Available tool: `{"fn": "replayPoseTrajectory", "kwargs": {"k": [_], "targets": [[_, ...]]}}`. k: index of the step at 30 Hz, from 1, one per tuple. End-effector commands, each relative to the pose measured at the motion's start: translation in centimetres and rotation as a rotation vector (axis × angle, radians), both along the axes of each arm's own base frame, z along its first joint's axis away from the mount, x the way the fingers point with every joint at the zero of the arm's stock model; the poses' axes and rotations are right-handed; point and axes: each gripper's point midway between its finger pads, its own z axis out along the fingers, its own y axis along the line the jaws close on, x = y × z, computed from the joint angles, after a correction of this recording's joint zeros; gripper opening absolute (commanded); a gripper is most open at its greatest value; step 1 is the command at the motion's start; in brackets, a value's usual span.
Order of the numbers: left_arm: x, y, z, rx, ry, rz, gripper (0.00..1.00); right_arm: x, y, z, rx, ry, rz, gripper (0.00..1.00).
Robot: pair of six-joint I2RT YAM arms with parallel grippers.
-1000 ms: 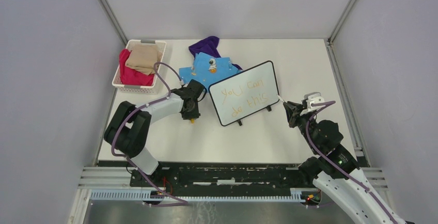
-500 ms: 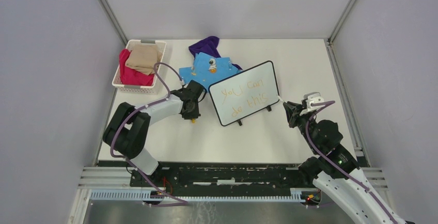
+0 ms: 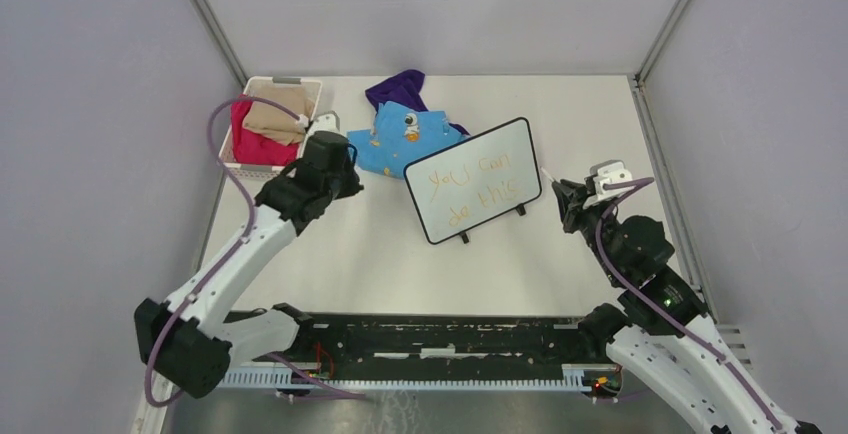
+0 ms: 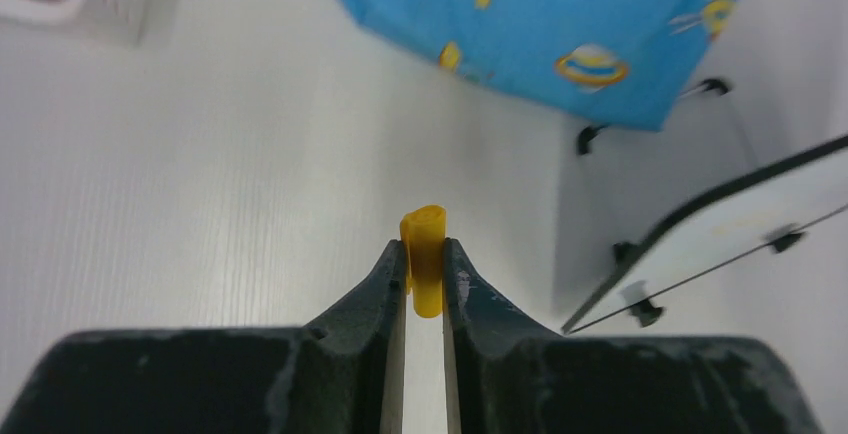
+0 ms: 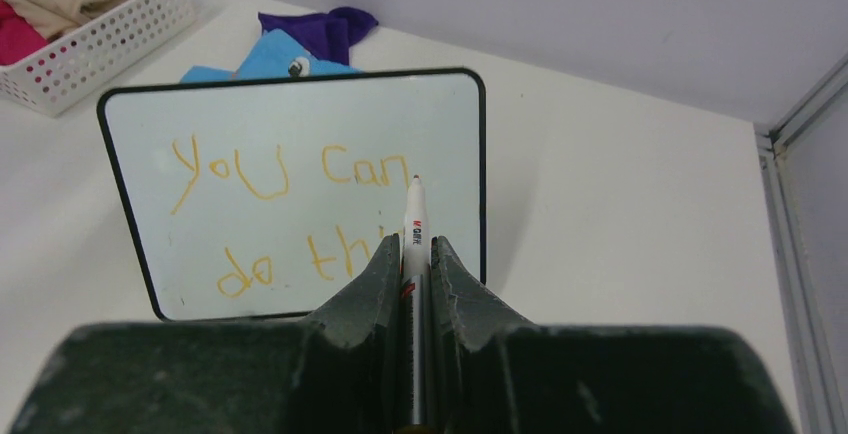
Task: Write a sentence on the whiteboard
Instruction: Close the whiteboard marker at the center of the board.
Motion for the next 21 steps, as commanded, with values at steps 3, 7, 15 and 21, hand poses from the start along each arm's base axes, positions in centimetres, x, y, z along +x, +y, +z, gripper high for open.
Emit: {"fn": "replayPoseTrajectory", "kwargs": {"k": [3,7,15,21], "targets": [[1.0,-3.0,15.4,-0.200,-0.444,-0.197,0.02,0.6,1.2,8.0,0.068,-0.159,0.046,0.00],[-0.4,-6.9,22.9,-0.394,-0.647,-0.407,0.02,0.5,3.0,12.4,0.184,-0.245,0.120,0.00],[-4.6,-10.9,29.5,-0.733,-0.834,-0.659,0.02,-0.5,6.2,20.0,0.377,-0.415,0.299,0.00],[-6.2,-11.6,30.9,-0.979,-0.896,-0.699,0.02,-1.6,6.3,20.2,0.418,-0.493,0.318,0.00]]}}
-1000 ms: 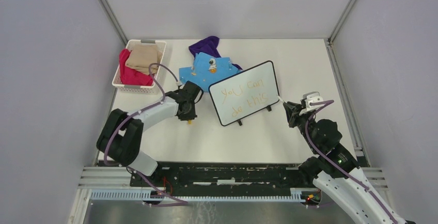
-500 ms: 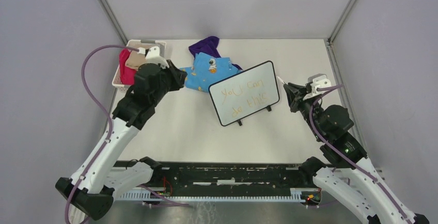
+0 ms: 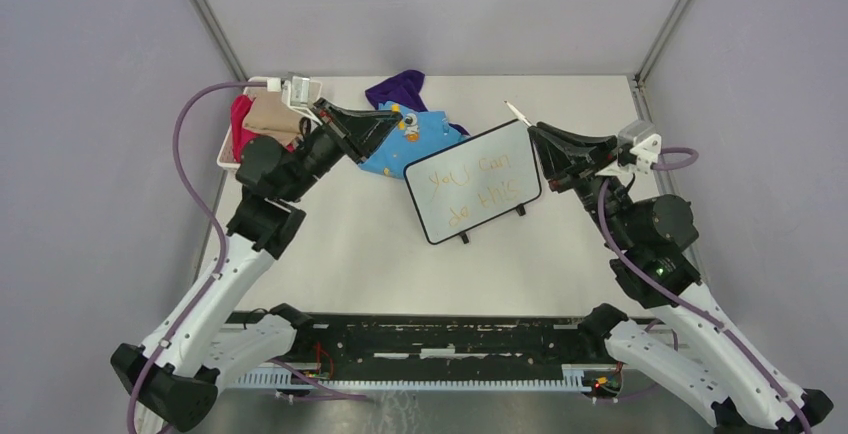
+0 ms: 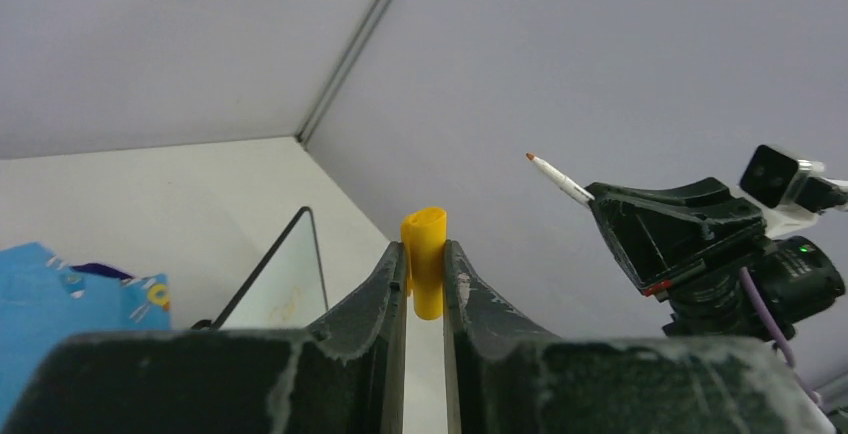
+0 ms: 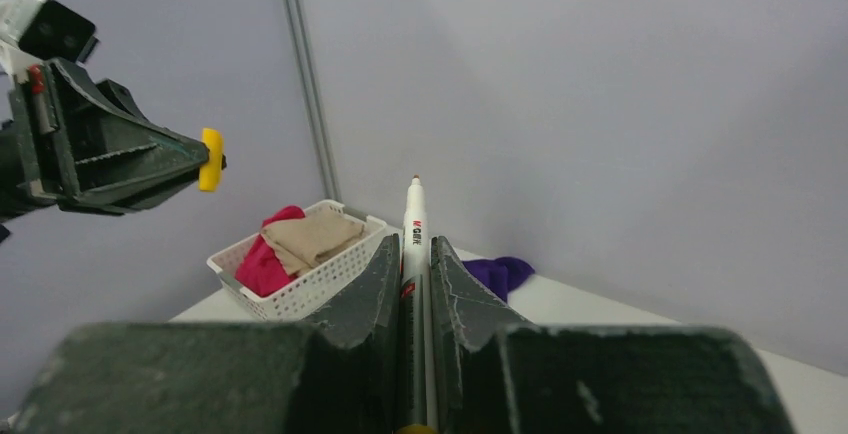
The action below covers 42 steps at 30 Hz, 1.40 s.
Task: Write a sentence on the whiteboard
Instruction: Close the whiteboard marker at the center of the board.
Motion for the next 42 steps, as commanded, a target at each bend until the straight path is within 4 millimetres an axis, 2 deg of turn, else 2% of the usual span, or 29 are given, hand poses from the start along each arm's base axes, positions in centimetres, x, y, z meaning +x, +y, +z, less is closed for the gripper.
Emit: {"fn": "replayPoseTrajectory", "kwargs": {"k": [1,4,10,15,19,25,28,32,34,38,42], "targets": [[-3.4,-0.6,4.0,-0.290,-0.101,-0.183,0.02,-2.0,-0.2,3.0,0.107,-0.140,0.047,0.00],[-3.7,-0.7,3.7,-0.395,-0.092,-0.236,0.02,-2.0,0.3,1.7,0.080,-0.133,0.043,0.00],[-2.6,-1.6,2.8,-0.404,-0.076,-0.253,0.02,-1.9,0.1,-1.6,0.031,-0.094,-0.031,0.00],[-2.3,-2.2,4.0,-0.346,-0.159,-0.255,0.02,-1.4,-0.6,-4.1,-0.013,-0.067,-0.108,0.00],[-1.8,-2.8,6.2,-0.315,-0.223,-0.268,0.02,-0.8,0.0,-4.8,-0.029,-0.063,-0.129,0.00],[-3.0,-3.7,8.5,-0.330,-0.309,-0.375,0.02,-0.4,2.1,-3.9,-0.006,-0.082,-0.067,0.00],[-3.4,-3.1,10.1,-0.389,-0.344,-0.387,0.02,-1.2,2.6,-2.1,0.031,-0.128,-0.018,0.00],[-4.1,-2.5,13.3,-0.495,-0.372,-0.433,0.02,-2.7,2.8,0.8,0.061,-0.180,0.017,0.00],[-4.4,-2.2,14.1,-0.547,-0.371,-0.463,0.02,-3.4,3.3,1.8,0.061,-0.187,0.014,0.00],[-4.9,-1.4,14.3,-0.596,-0.333,-0.463,0.02,-5.1,5.5,2.7,-0.013,-0.201,-0.043,0.00],[-4.1,-0.4,14.1,-0.551,-0.295,-0.321,0.02,-6.7,6.4,3.3,-0.036,-0.213,-0.123,0.00]]}}
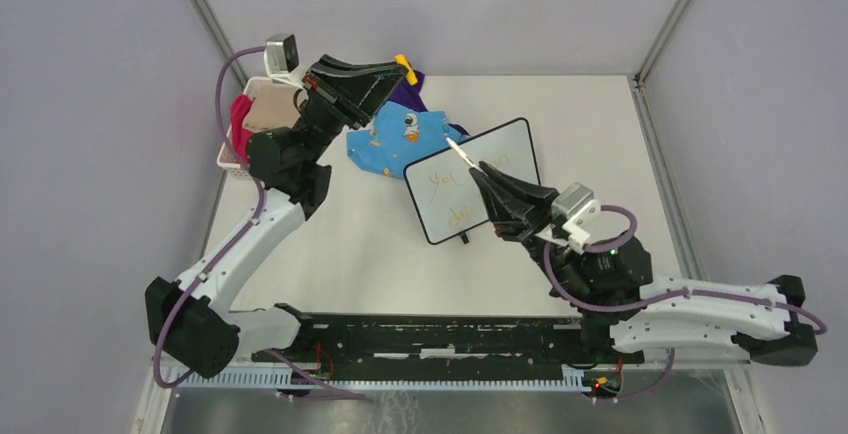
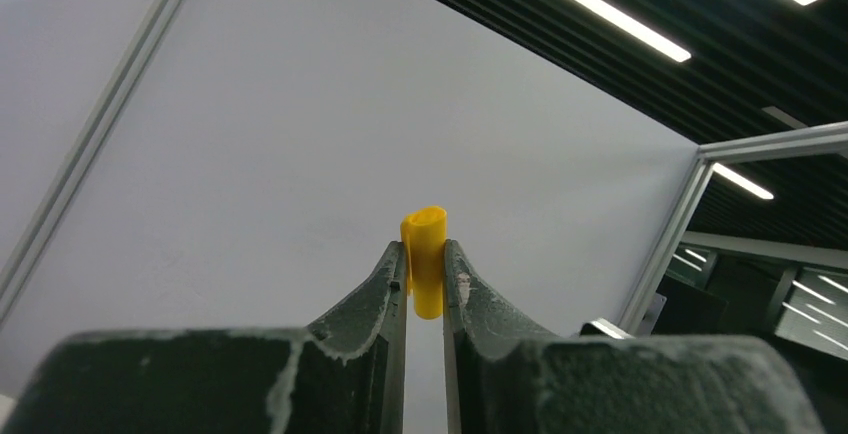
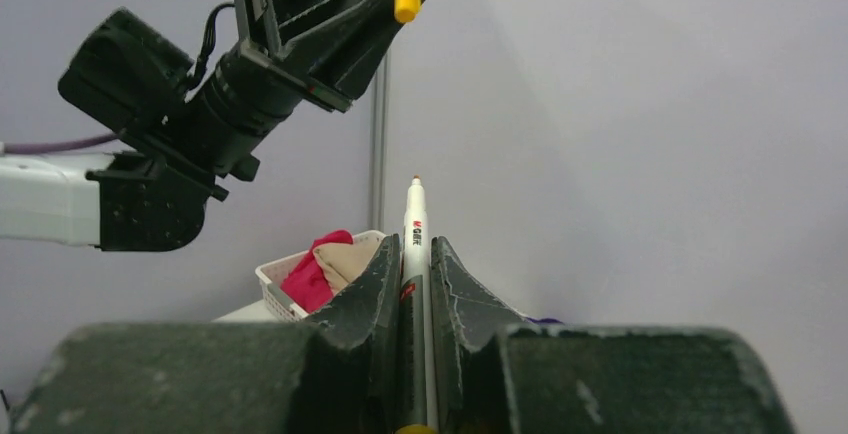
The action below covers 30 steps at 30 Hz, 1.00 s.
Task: Write a sentence on the whiteboard
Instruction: Close the whiteboard marker at the center of the board.
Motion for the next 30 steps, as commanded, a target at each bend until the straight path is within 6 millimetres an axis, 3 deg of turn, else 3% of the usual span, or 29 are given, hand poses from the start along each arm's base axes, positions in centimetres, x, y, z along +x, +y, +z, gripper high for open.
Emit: {"fn": "replayPoseTrajectory", "kwargs": {"k": [1,5,10,14,20,24,30], "targets": [[-1.3,2.7,2.2,-0.049,0.036,0.110,0.02,0.1,-2.2,2.1,0.033,-0.034,-0.211,0.00],[-0.9,3.7,1.0,-0.054,0.142,0.153,0.02,-0.7,-2.2,1.6,0.078,-0.080,-0.178,0.00],[-0.7,4.0,-1.5,-0.125,0.321,0.053,0.02,-1.7,-2.0,0.6,0.114,-0.103,-0.100,0.00],[0.5,3.2,-3.9,-0.162,0.488,0.010,0.02,-2.1,-2.9,0.2,0.165,-0.091,-0.061,0.00],[1.2,0.1,-6.7,-0.130,0.660,0.037,0.02,-2.2,-3.2,0.1,0.168,-0.089,-0.057,0.00],[1.7,0.2,-6.9,-0.132,0.689,0.064,0.02,-2.1,-3.2,0.1,0.144,-0.098,-0.069,0.00],[1.7,0.7,-5.2,-0.078,0.656,0.142,0.02,-2.1,-2.9,1.4,0.089,-0.100,-0.071,0.00]]}}
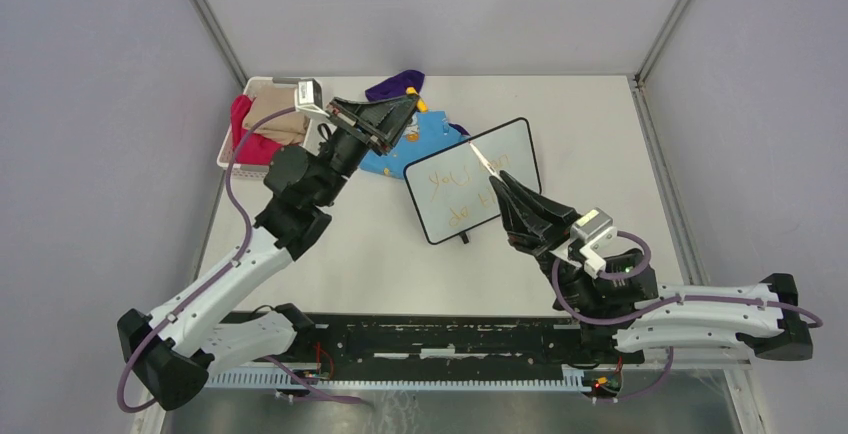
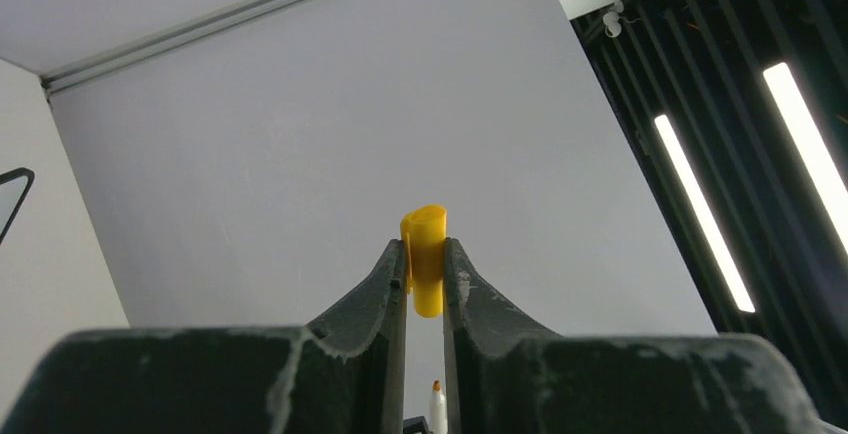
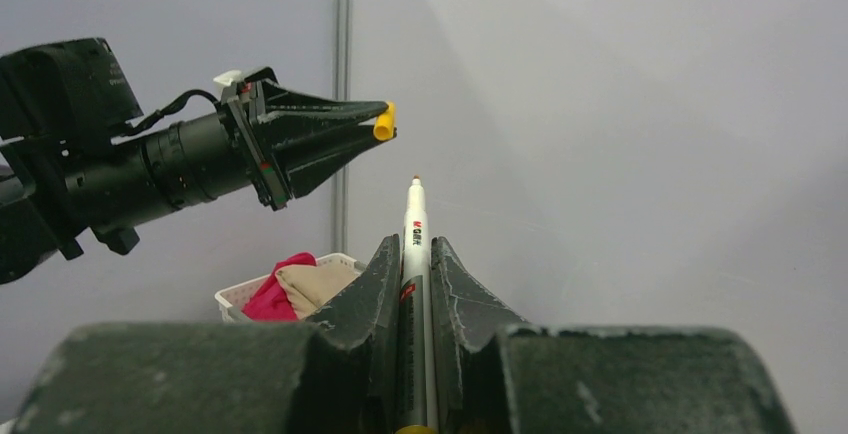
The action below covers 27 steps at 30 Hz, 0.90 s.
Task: Write a sentence on the whiteboard
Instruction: Close the whiteboard marker at the center of the board.
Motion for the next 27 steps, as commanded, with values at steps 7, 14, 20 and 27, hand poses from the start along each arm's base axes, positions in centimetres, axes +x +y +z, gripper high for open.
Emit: {"fn": "replayPoseTrajectory", "kwargs": {"k": [7,14,20,27], "targets": [[-0.7,2.4,5.1,0.019,-0.078,0.106,0.02,0.0,-0.2,1.6,-0.017,0.030,0.011,0.00],[-0.8,2.7,5.4,0.004,-0.080,0.113,0.02,-0.1,0.0,1.6,-0.013,0.039,0.023,0.00],[-0.8,2.1,5.4,-0.012,-0.083,0.086,0.02,-0.3,0.5,1.1,0.009,0.053,0.054,0.00],[-1.2,0.7,5.5,-0.011,-0.105,0.011,0.02,-0.5,0.8,1.7,0.065,0.046,0.079,0.00]]}}
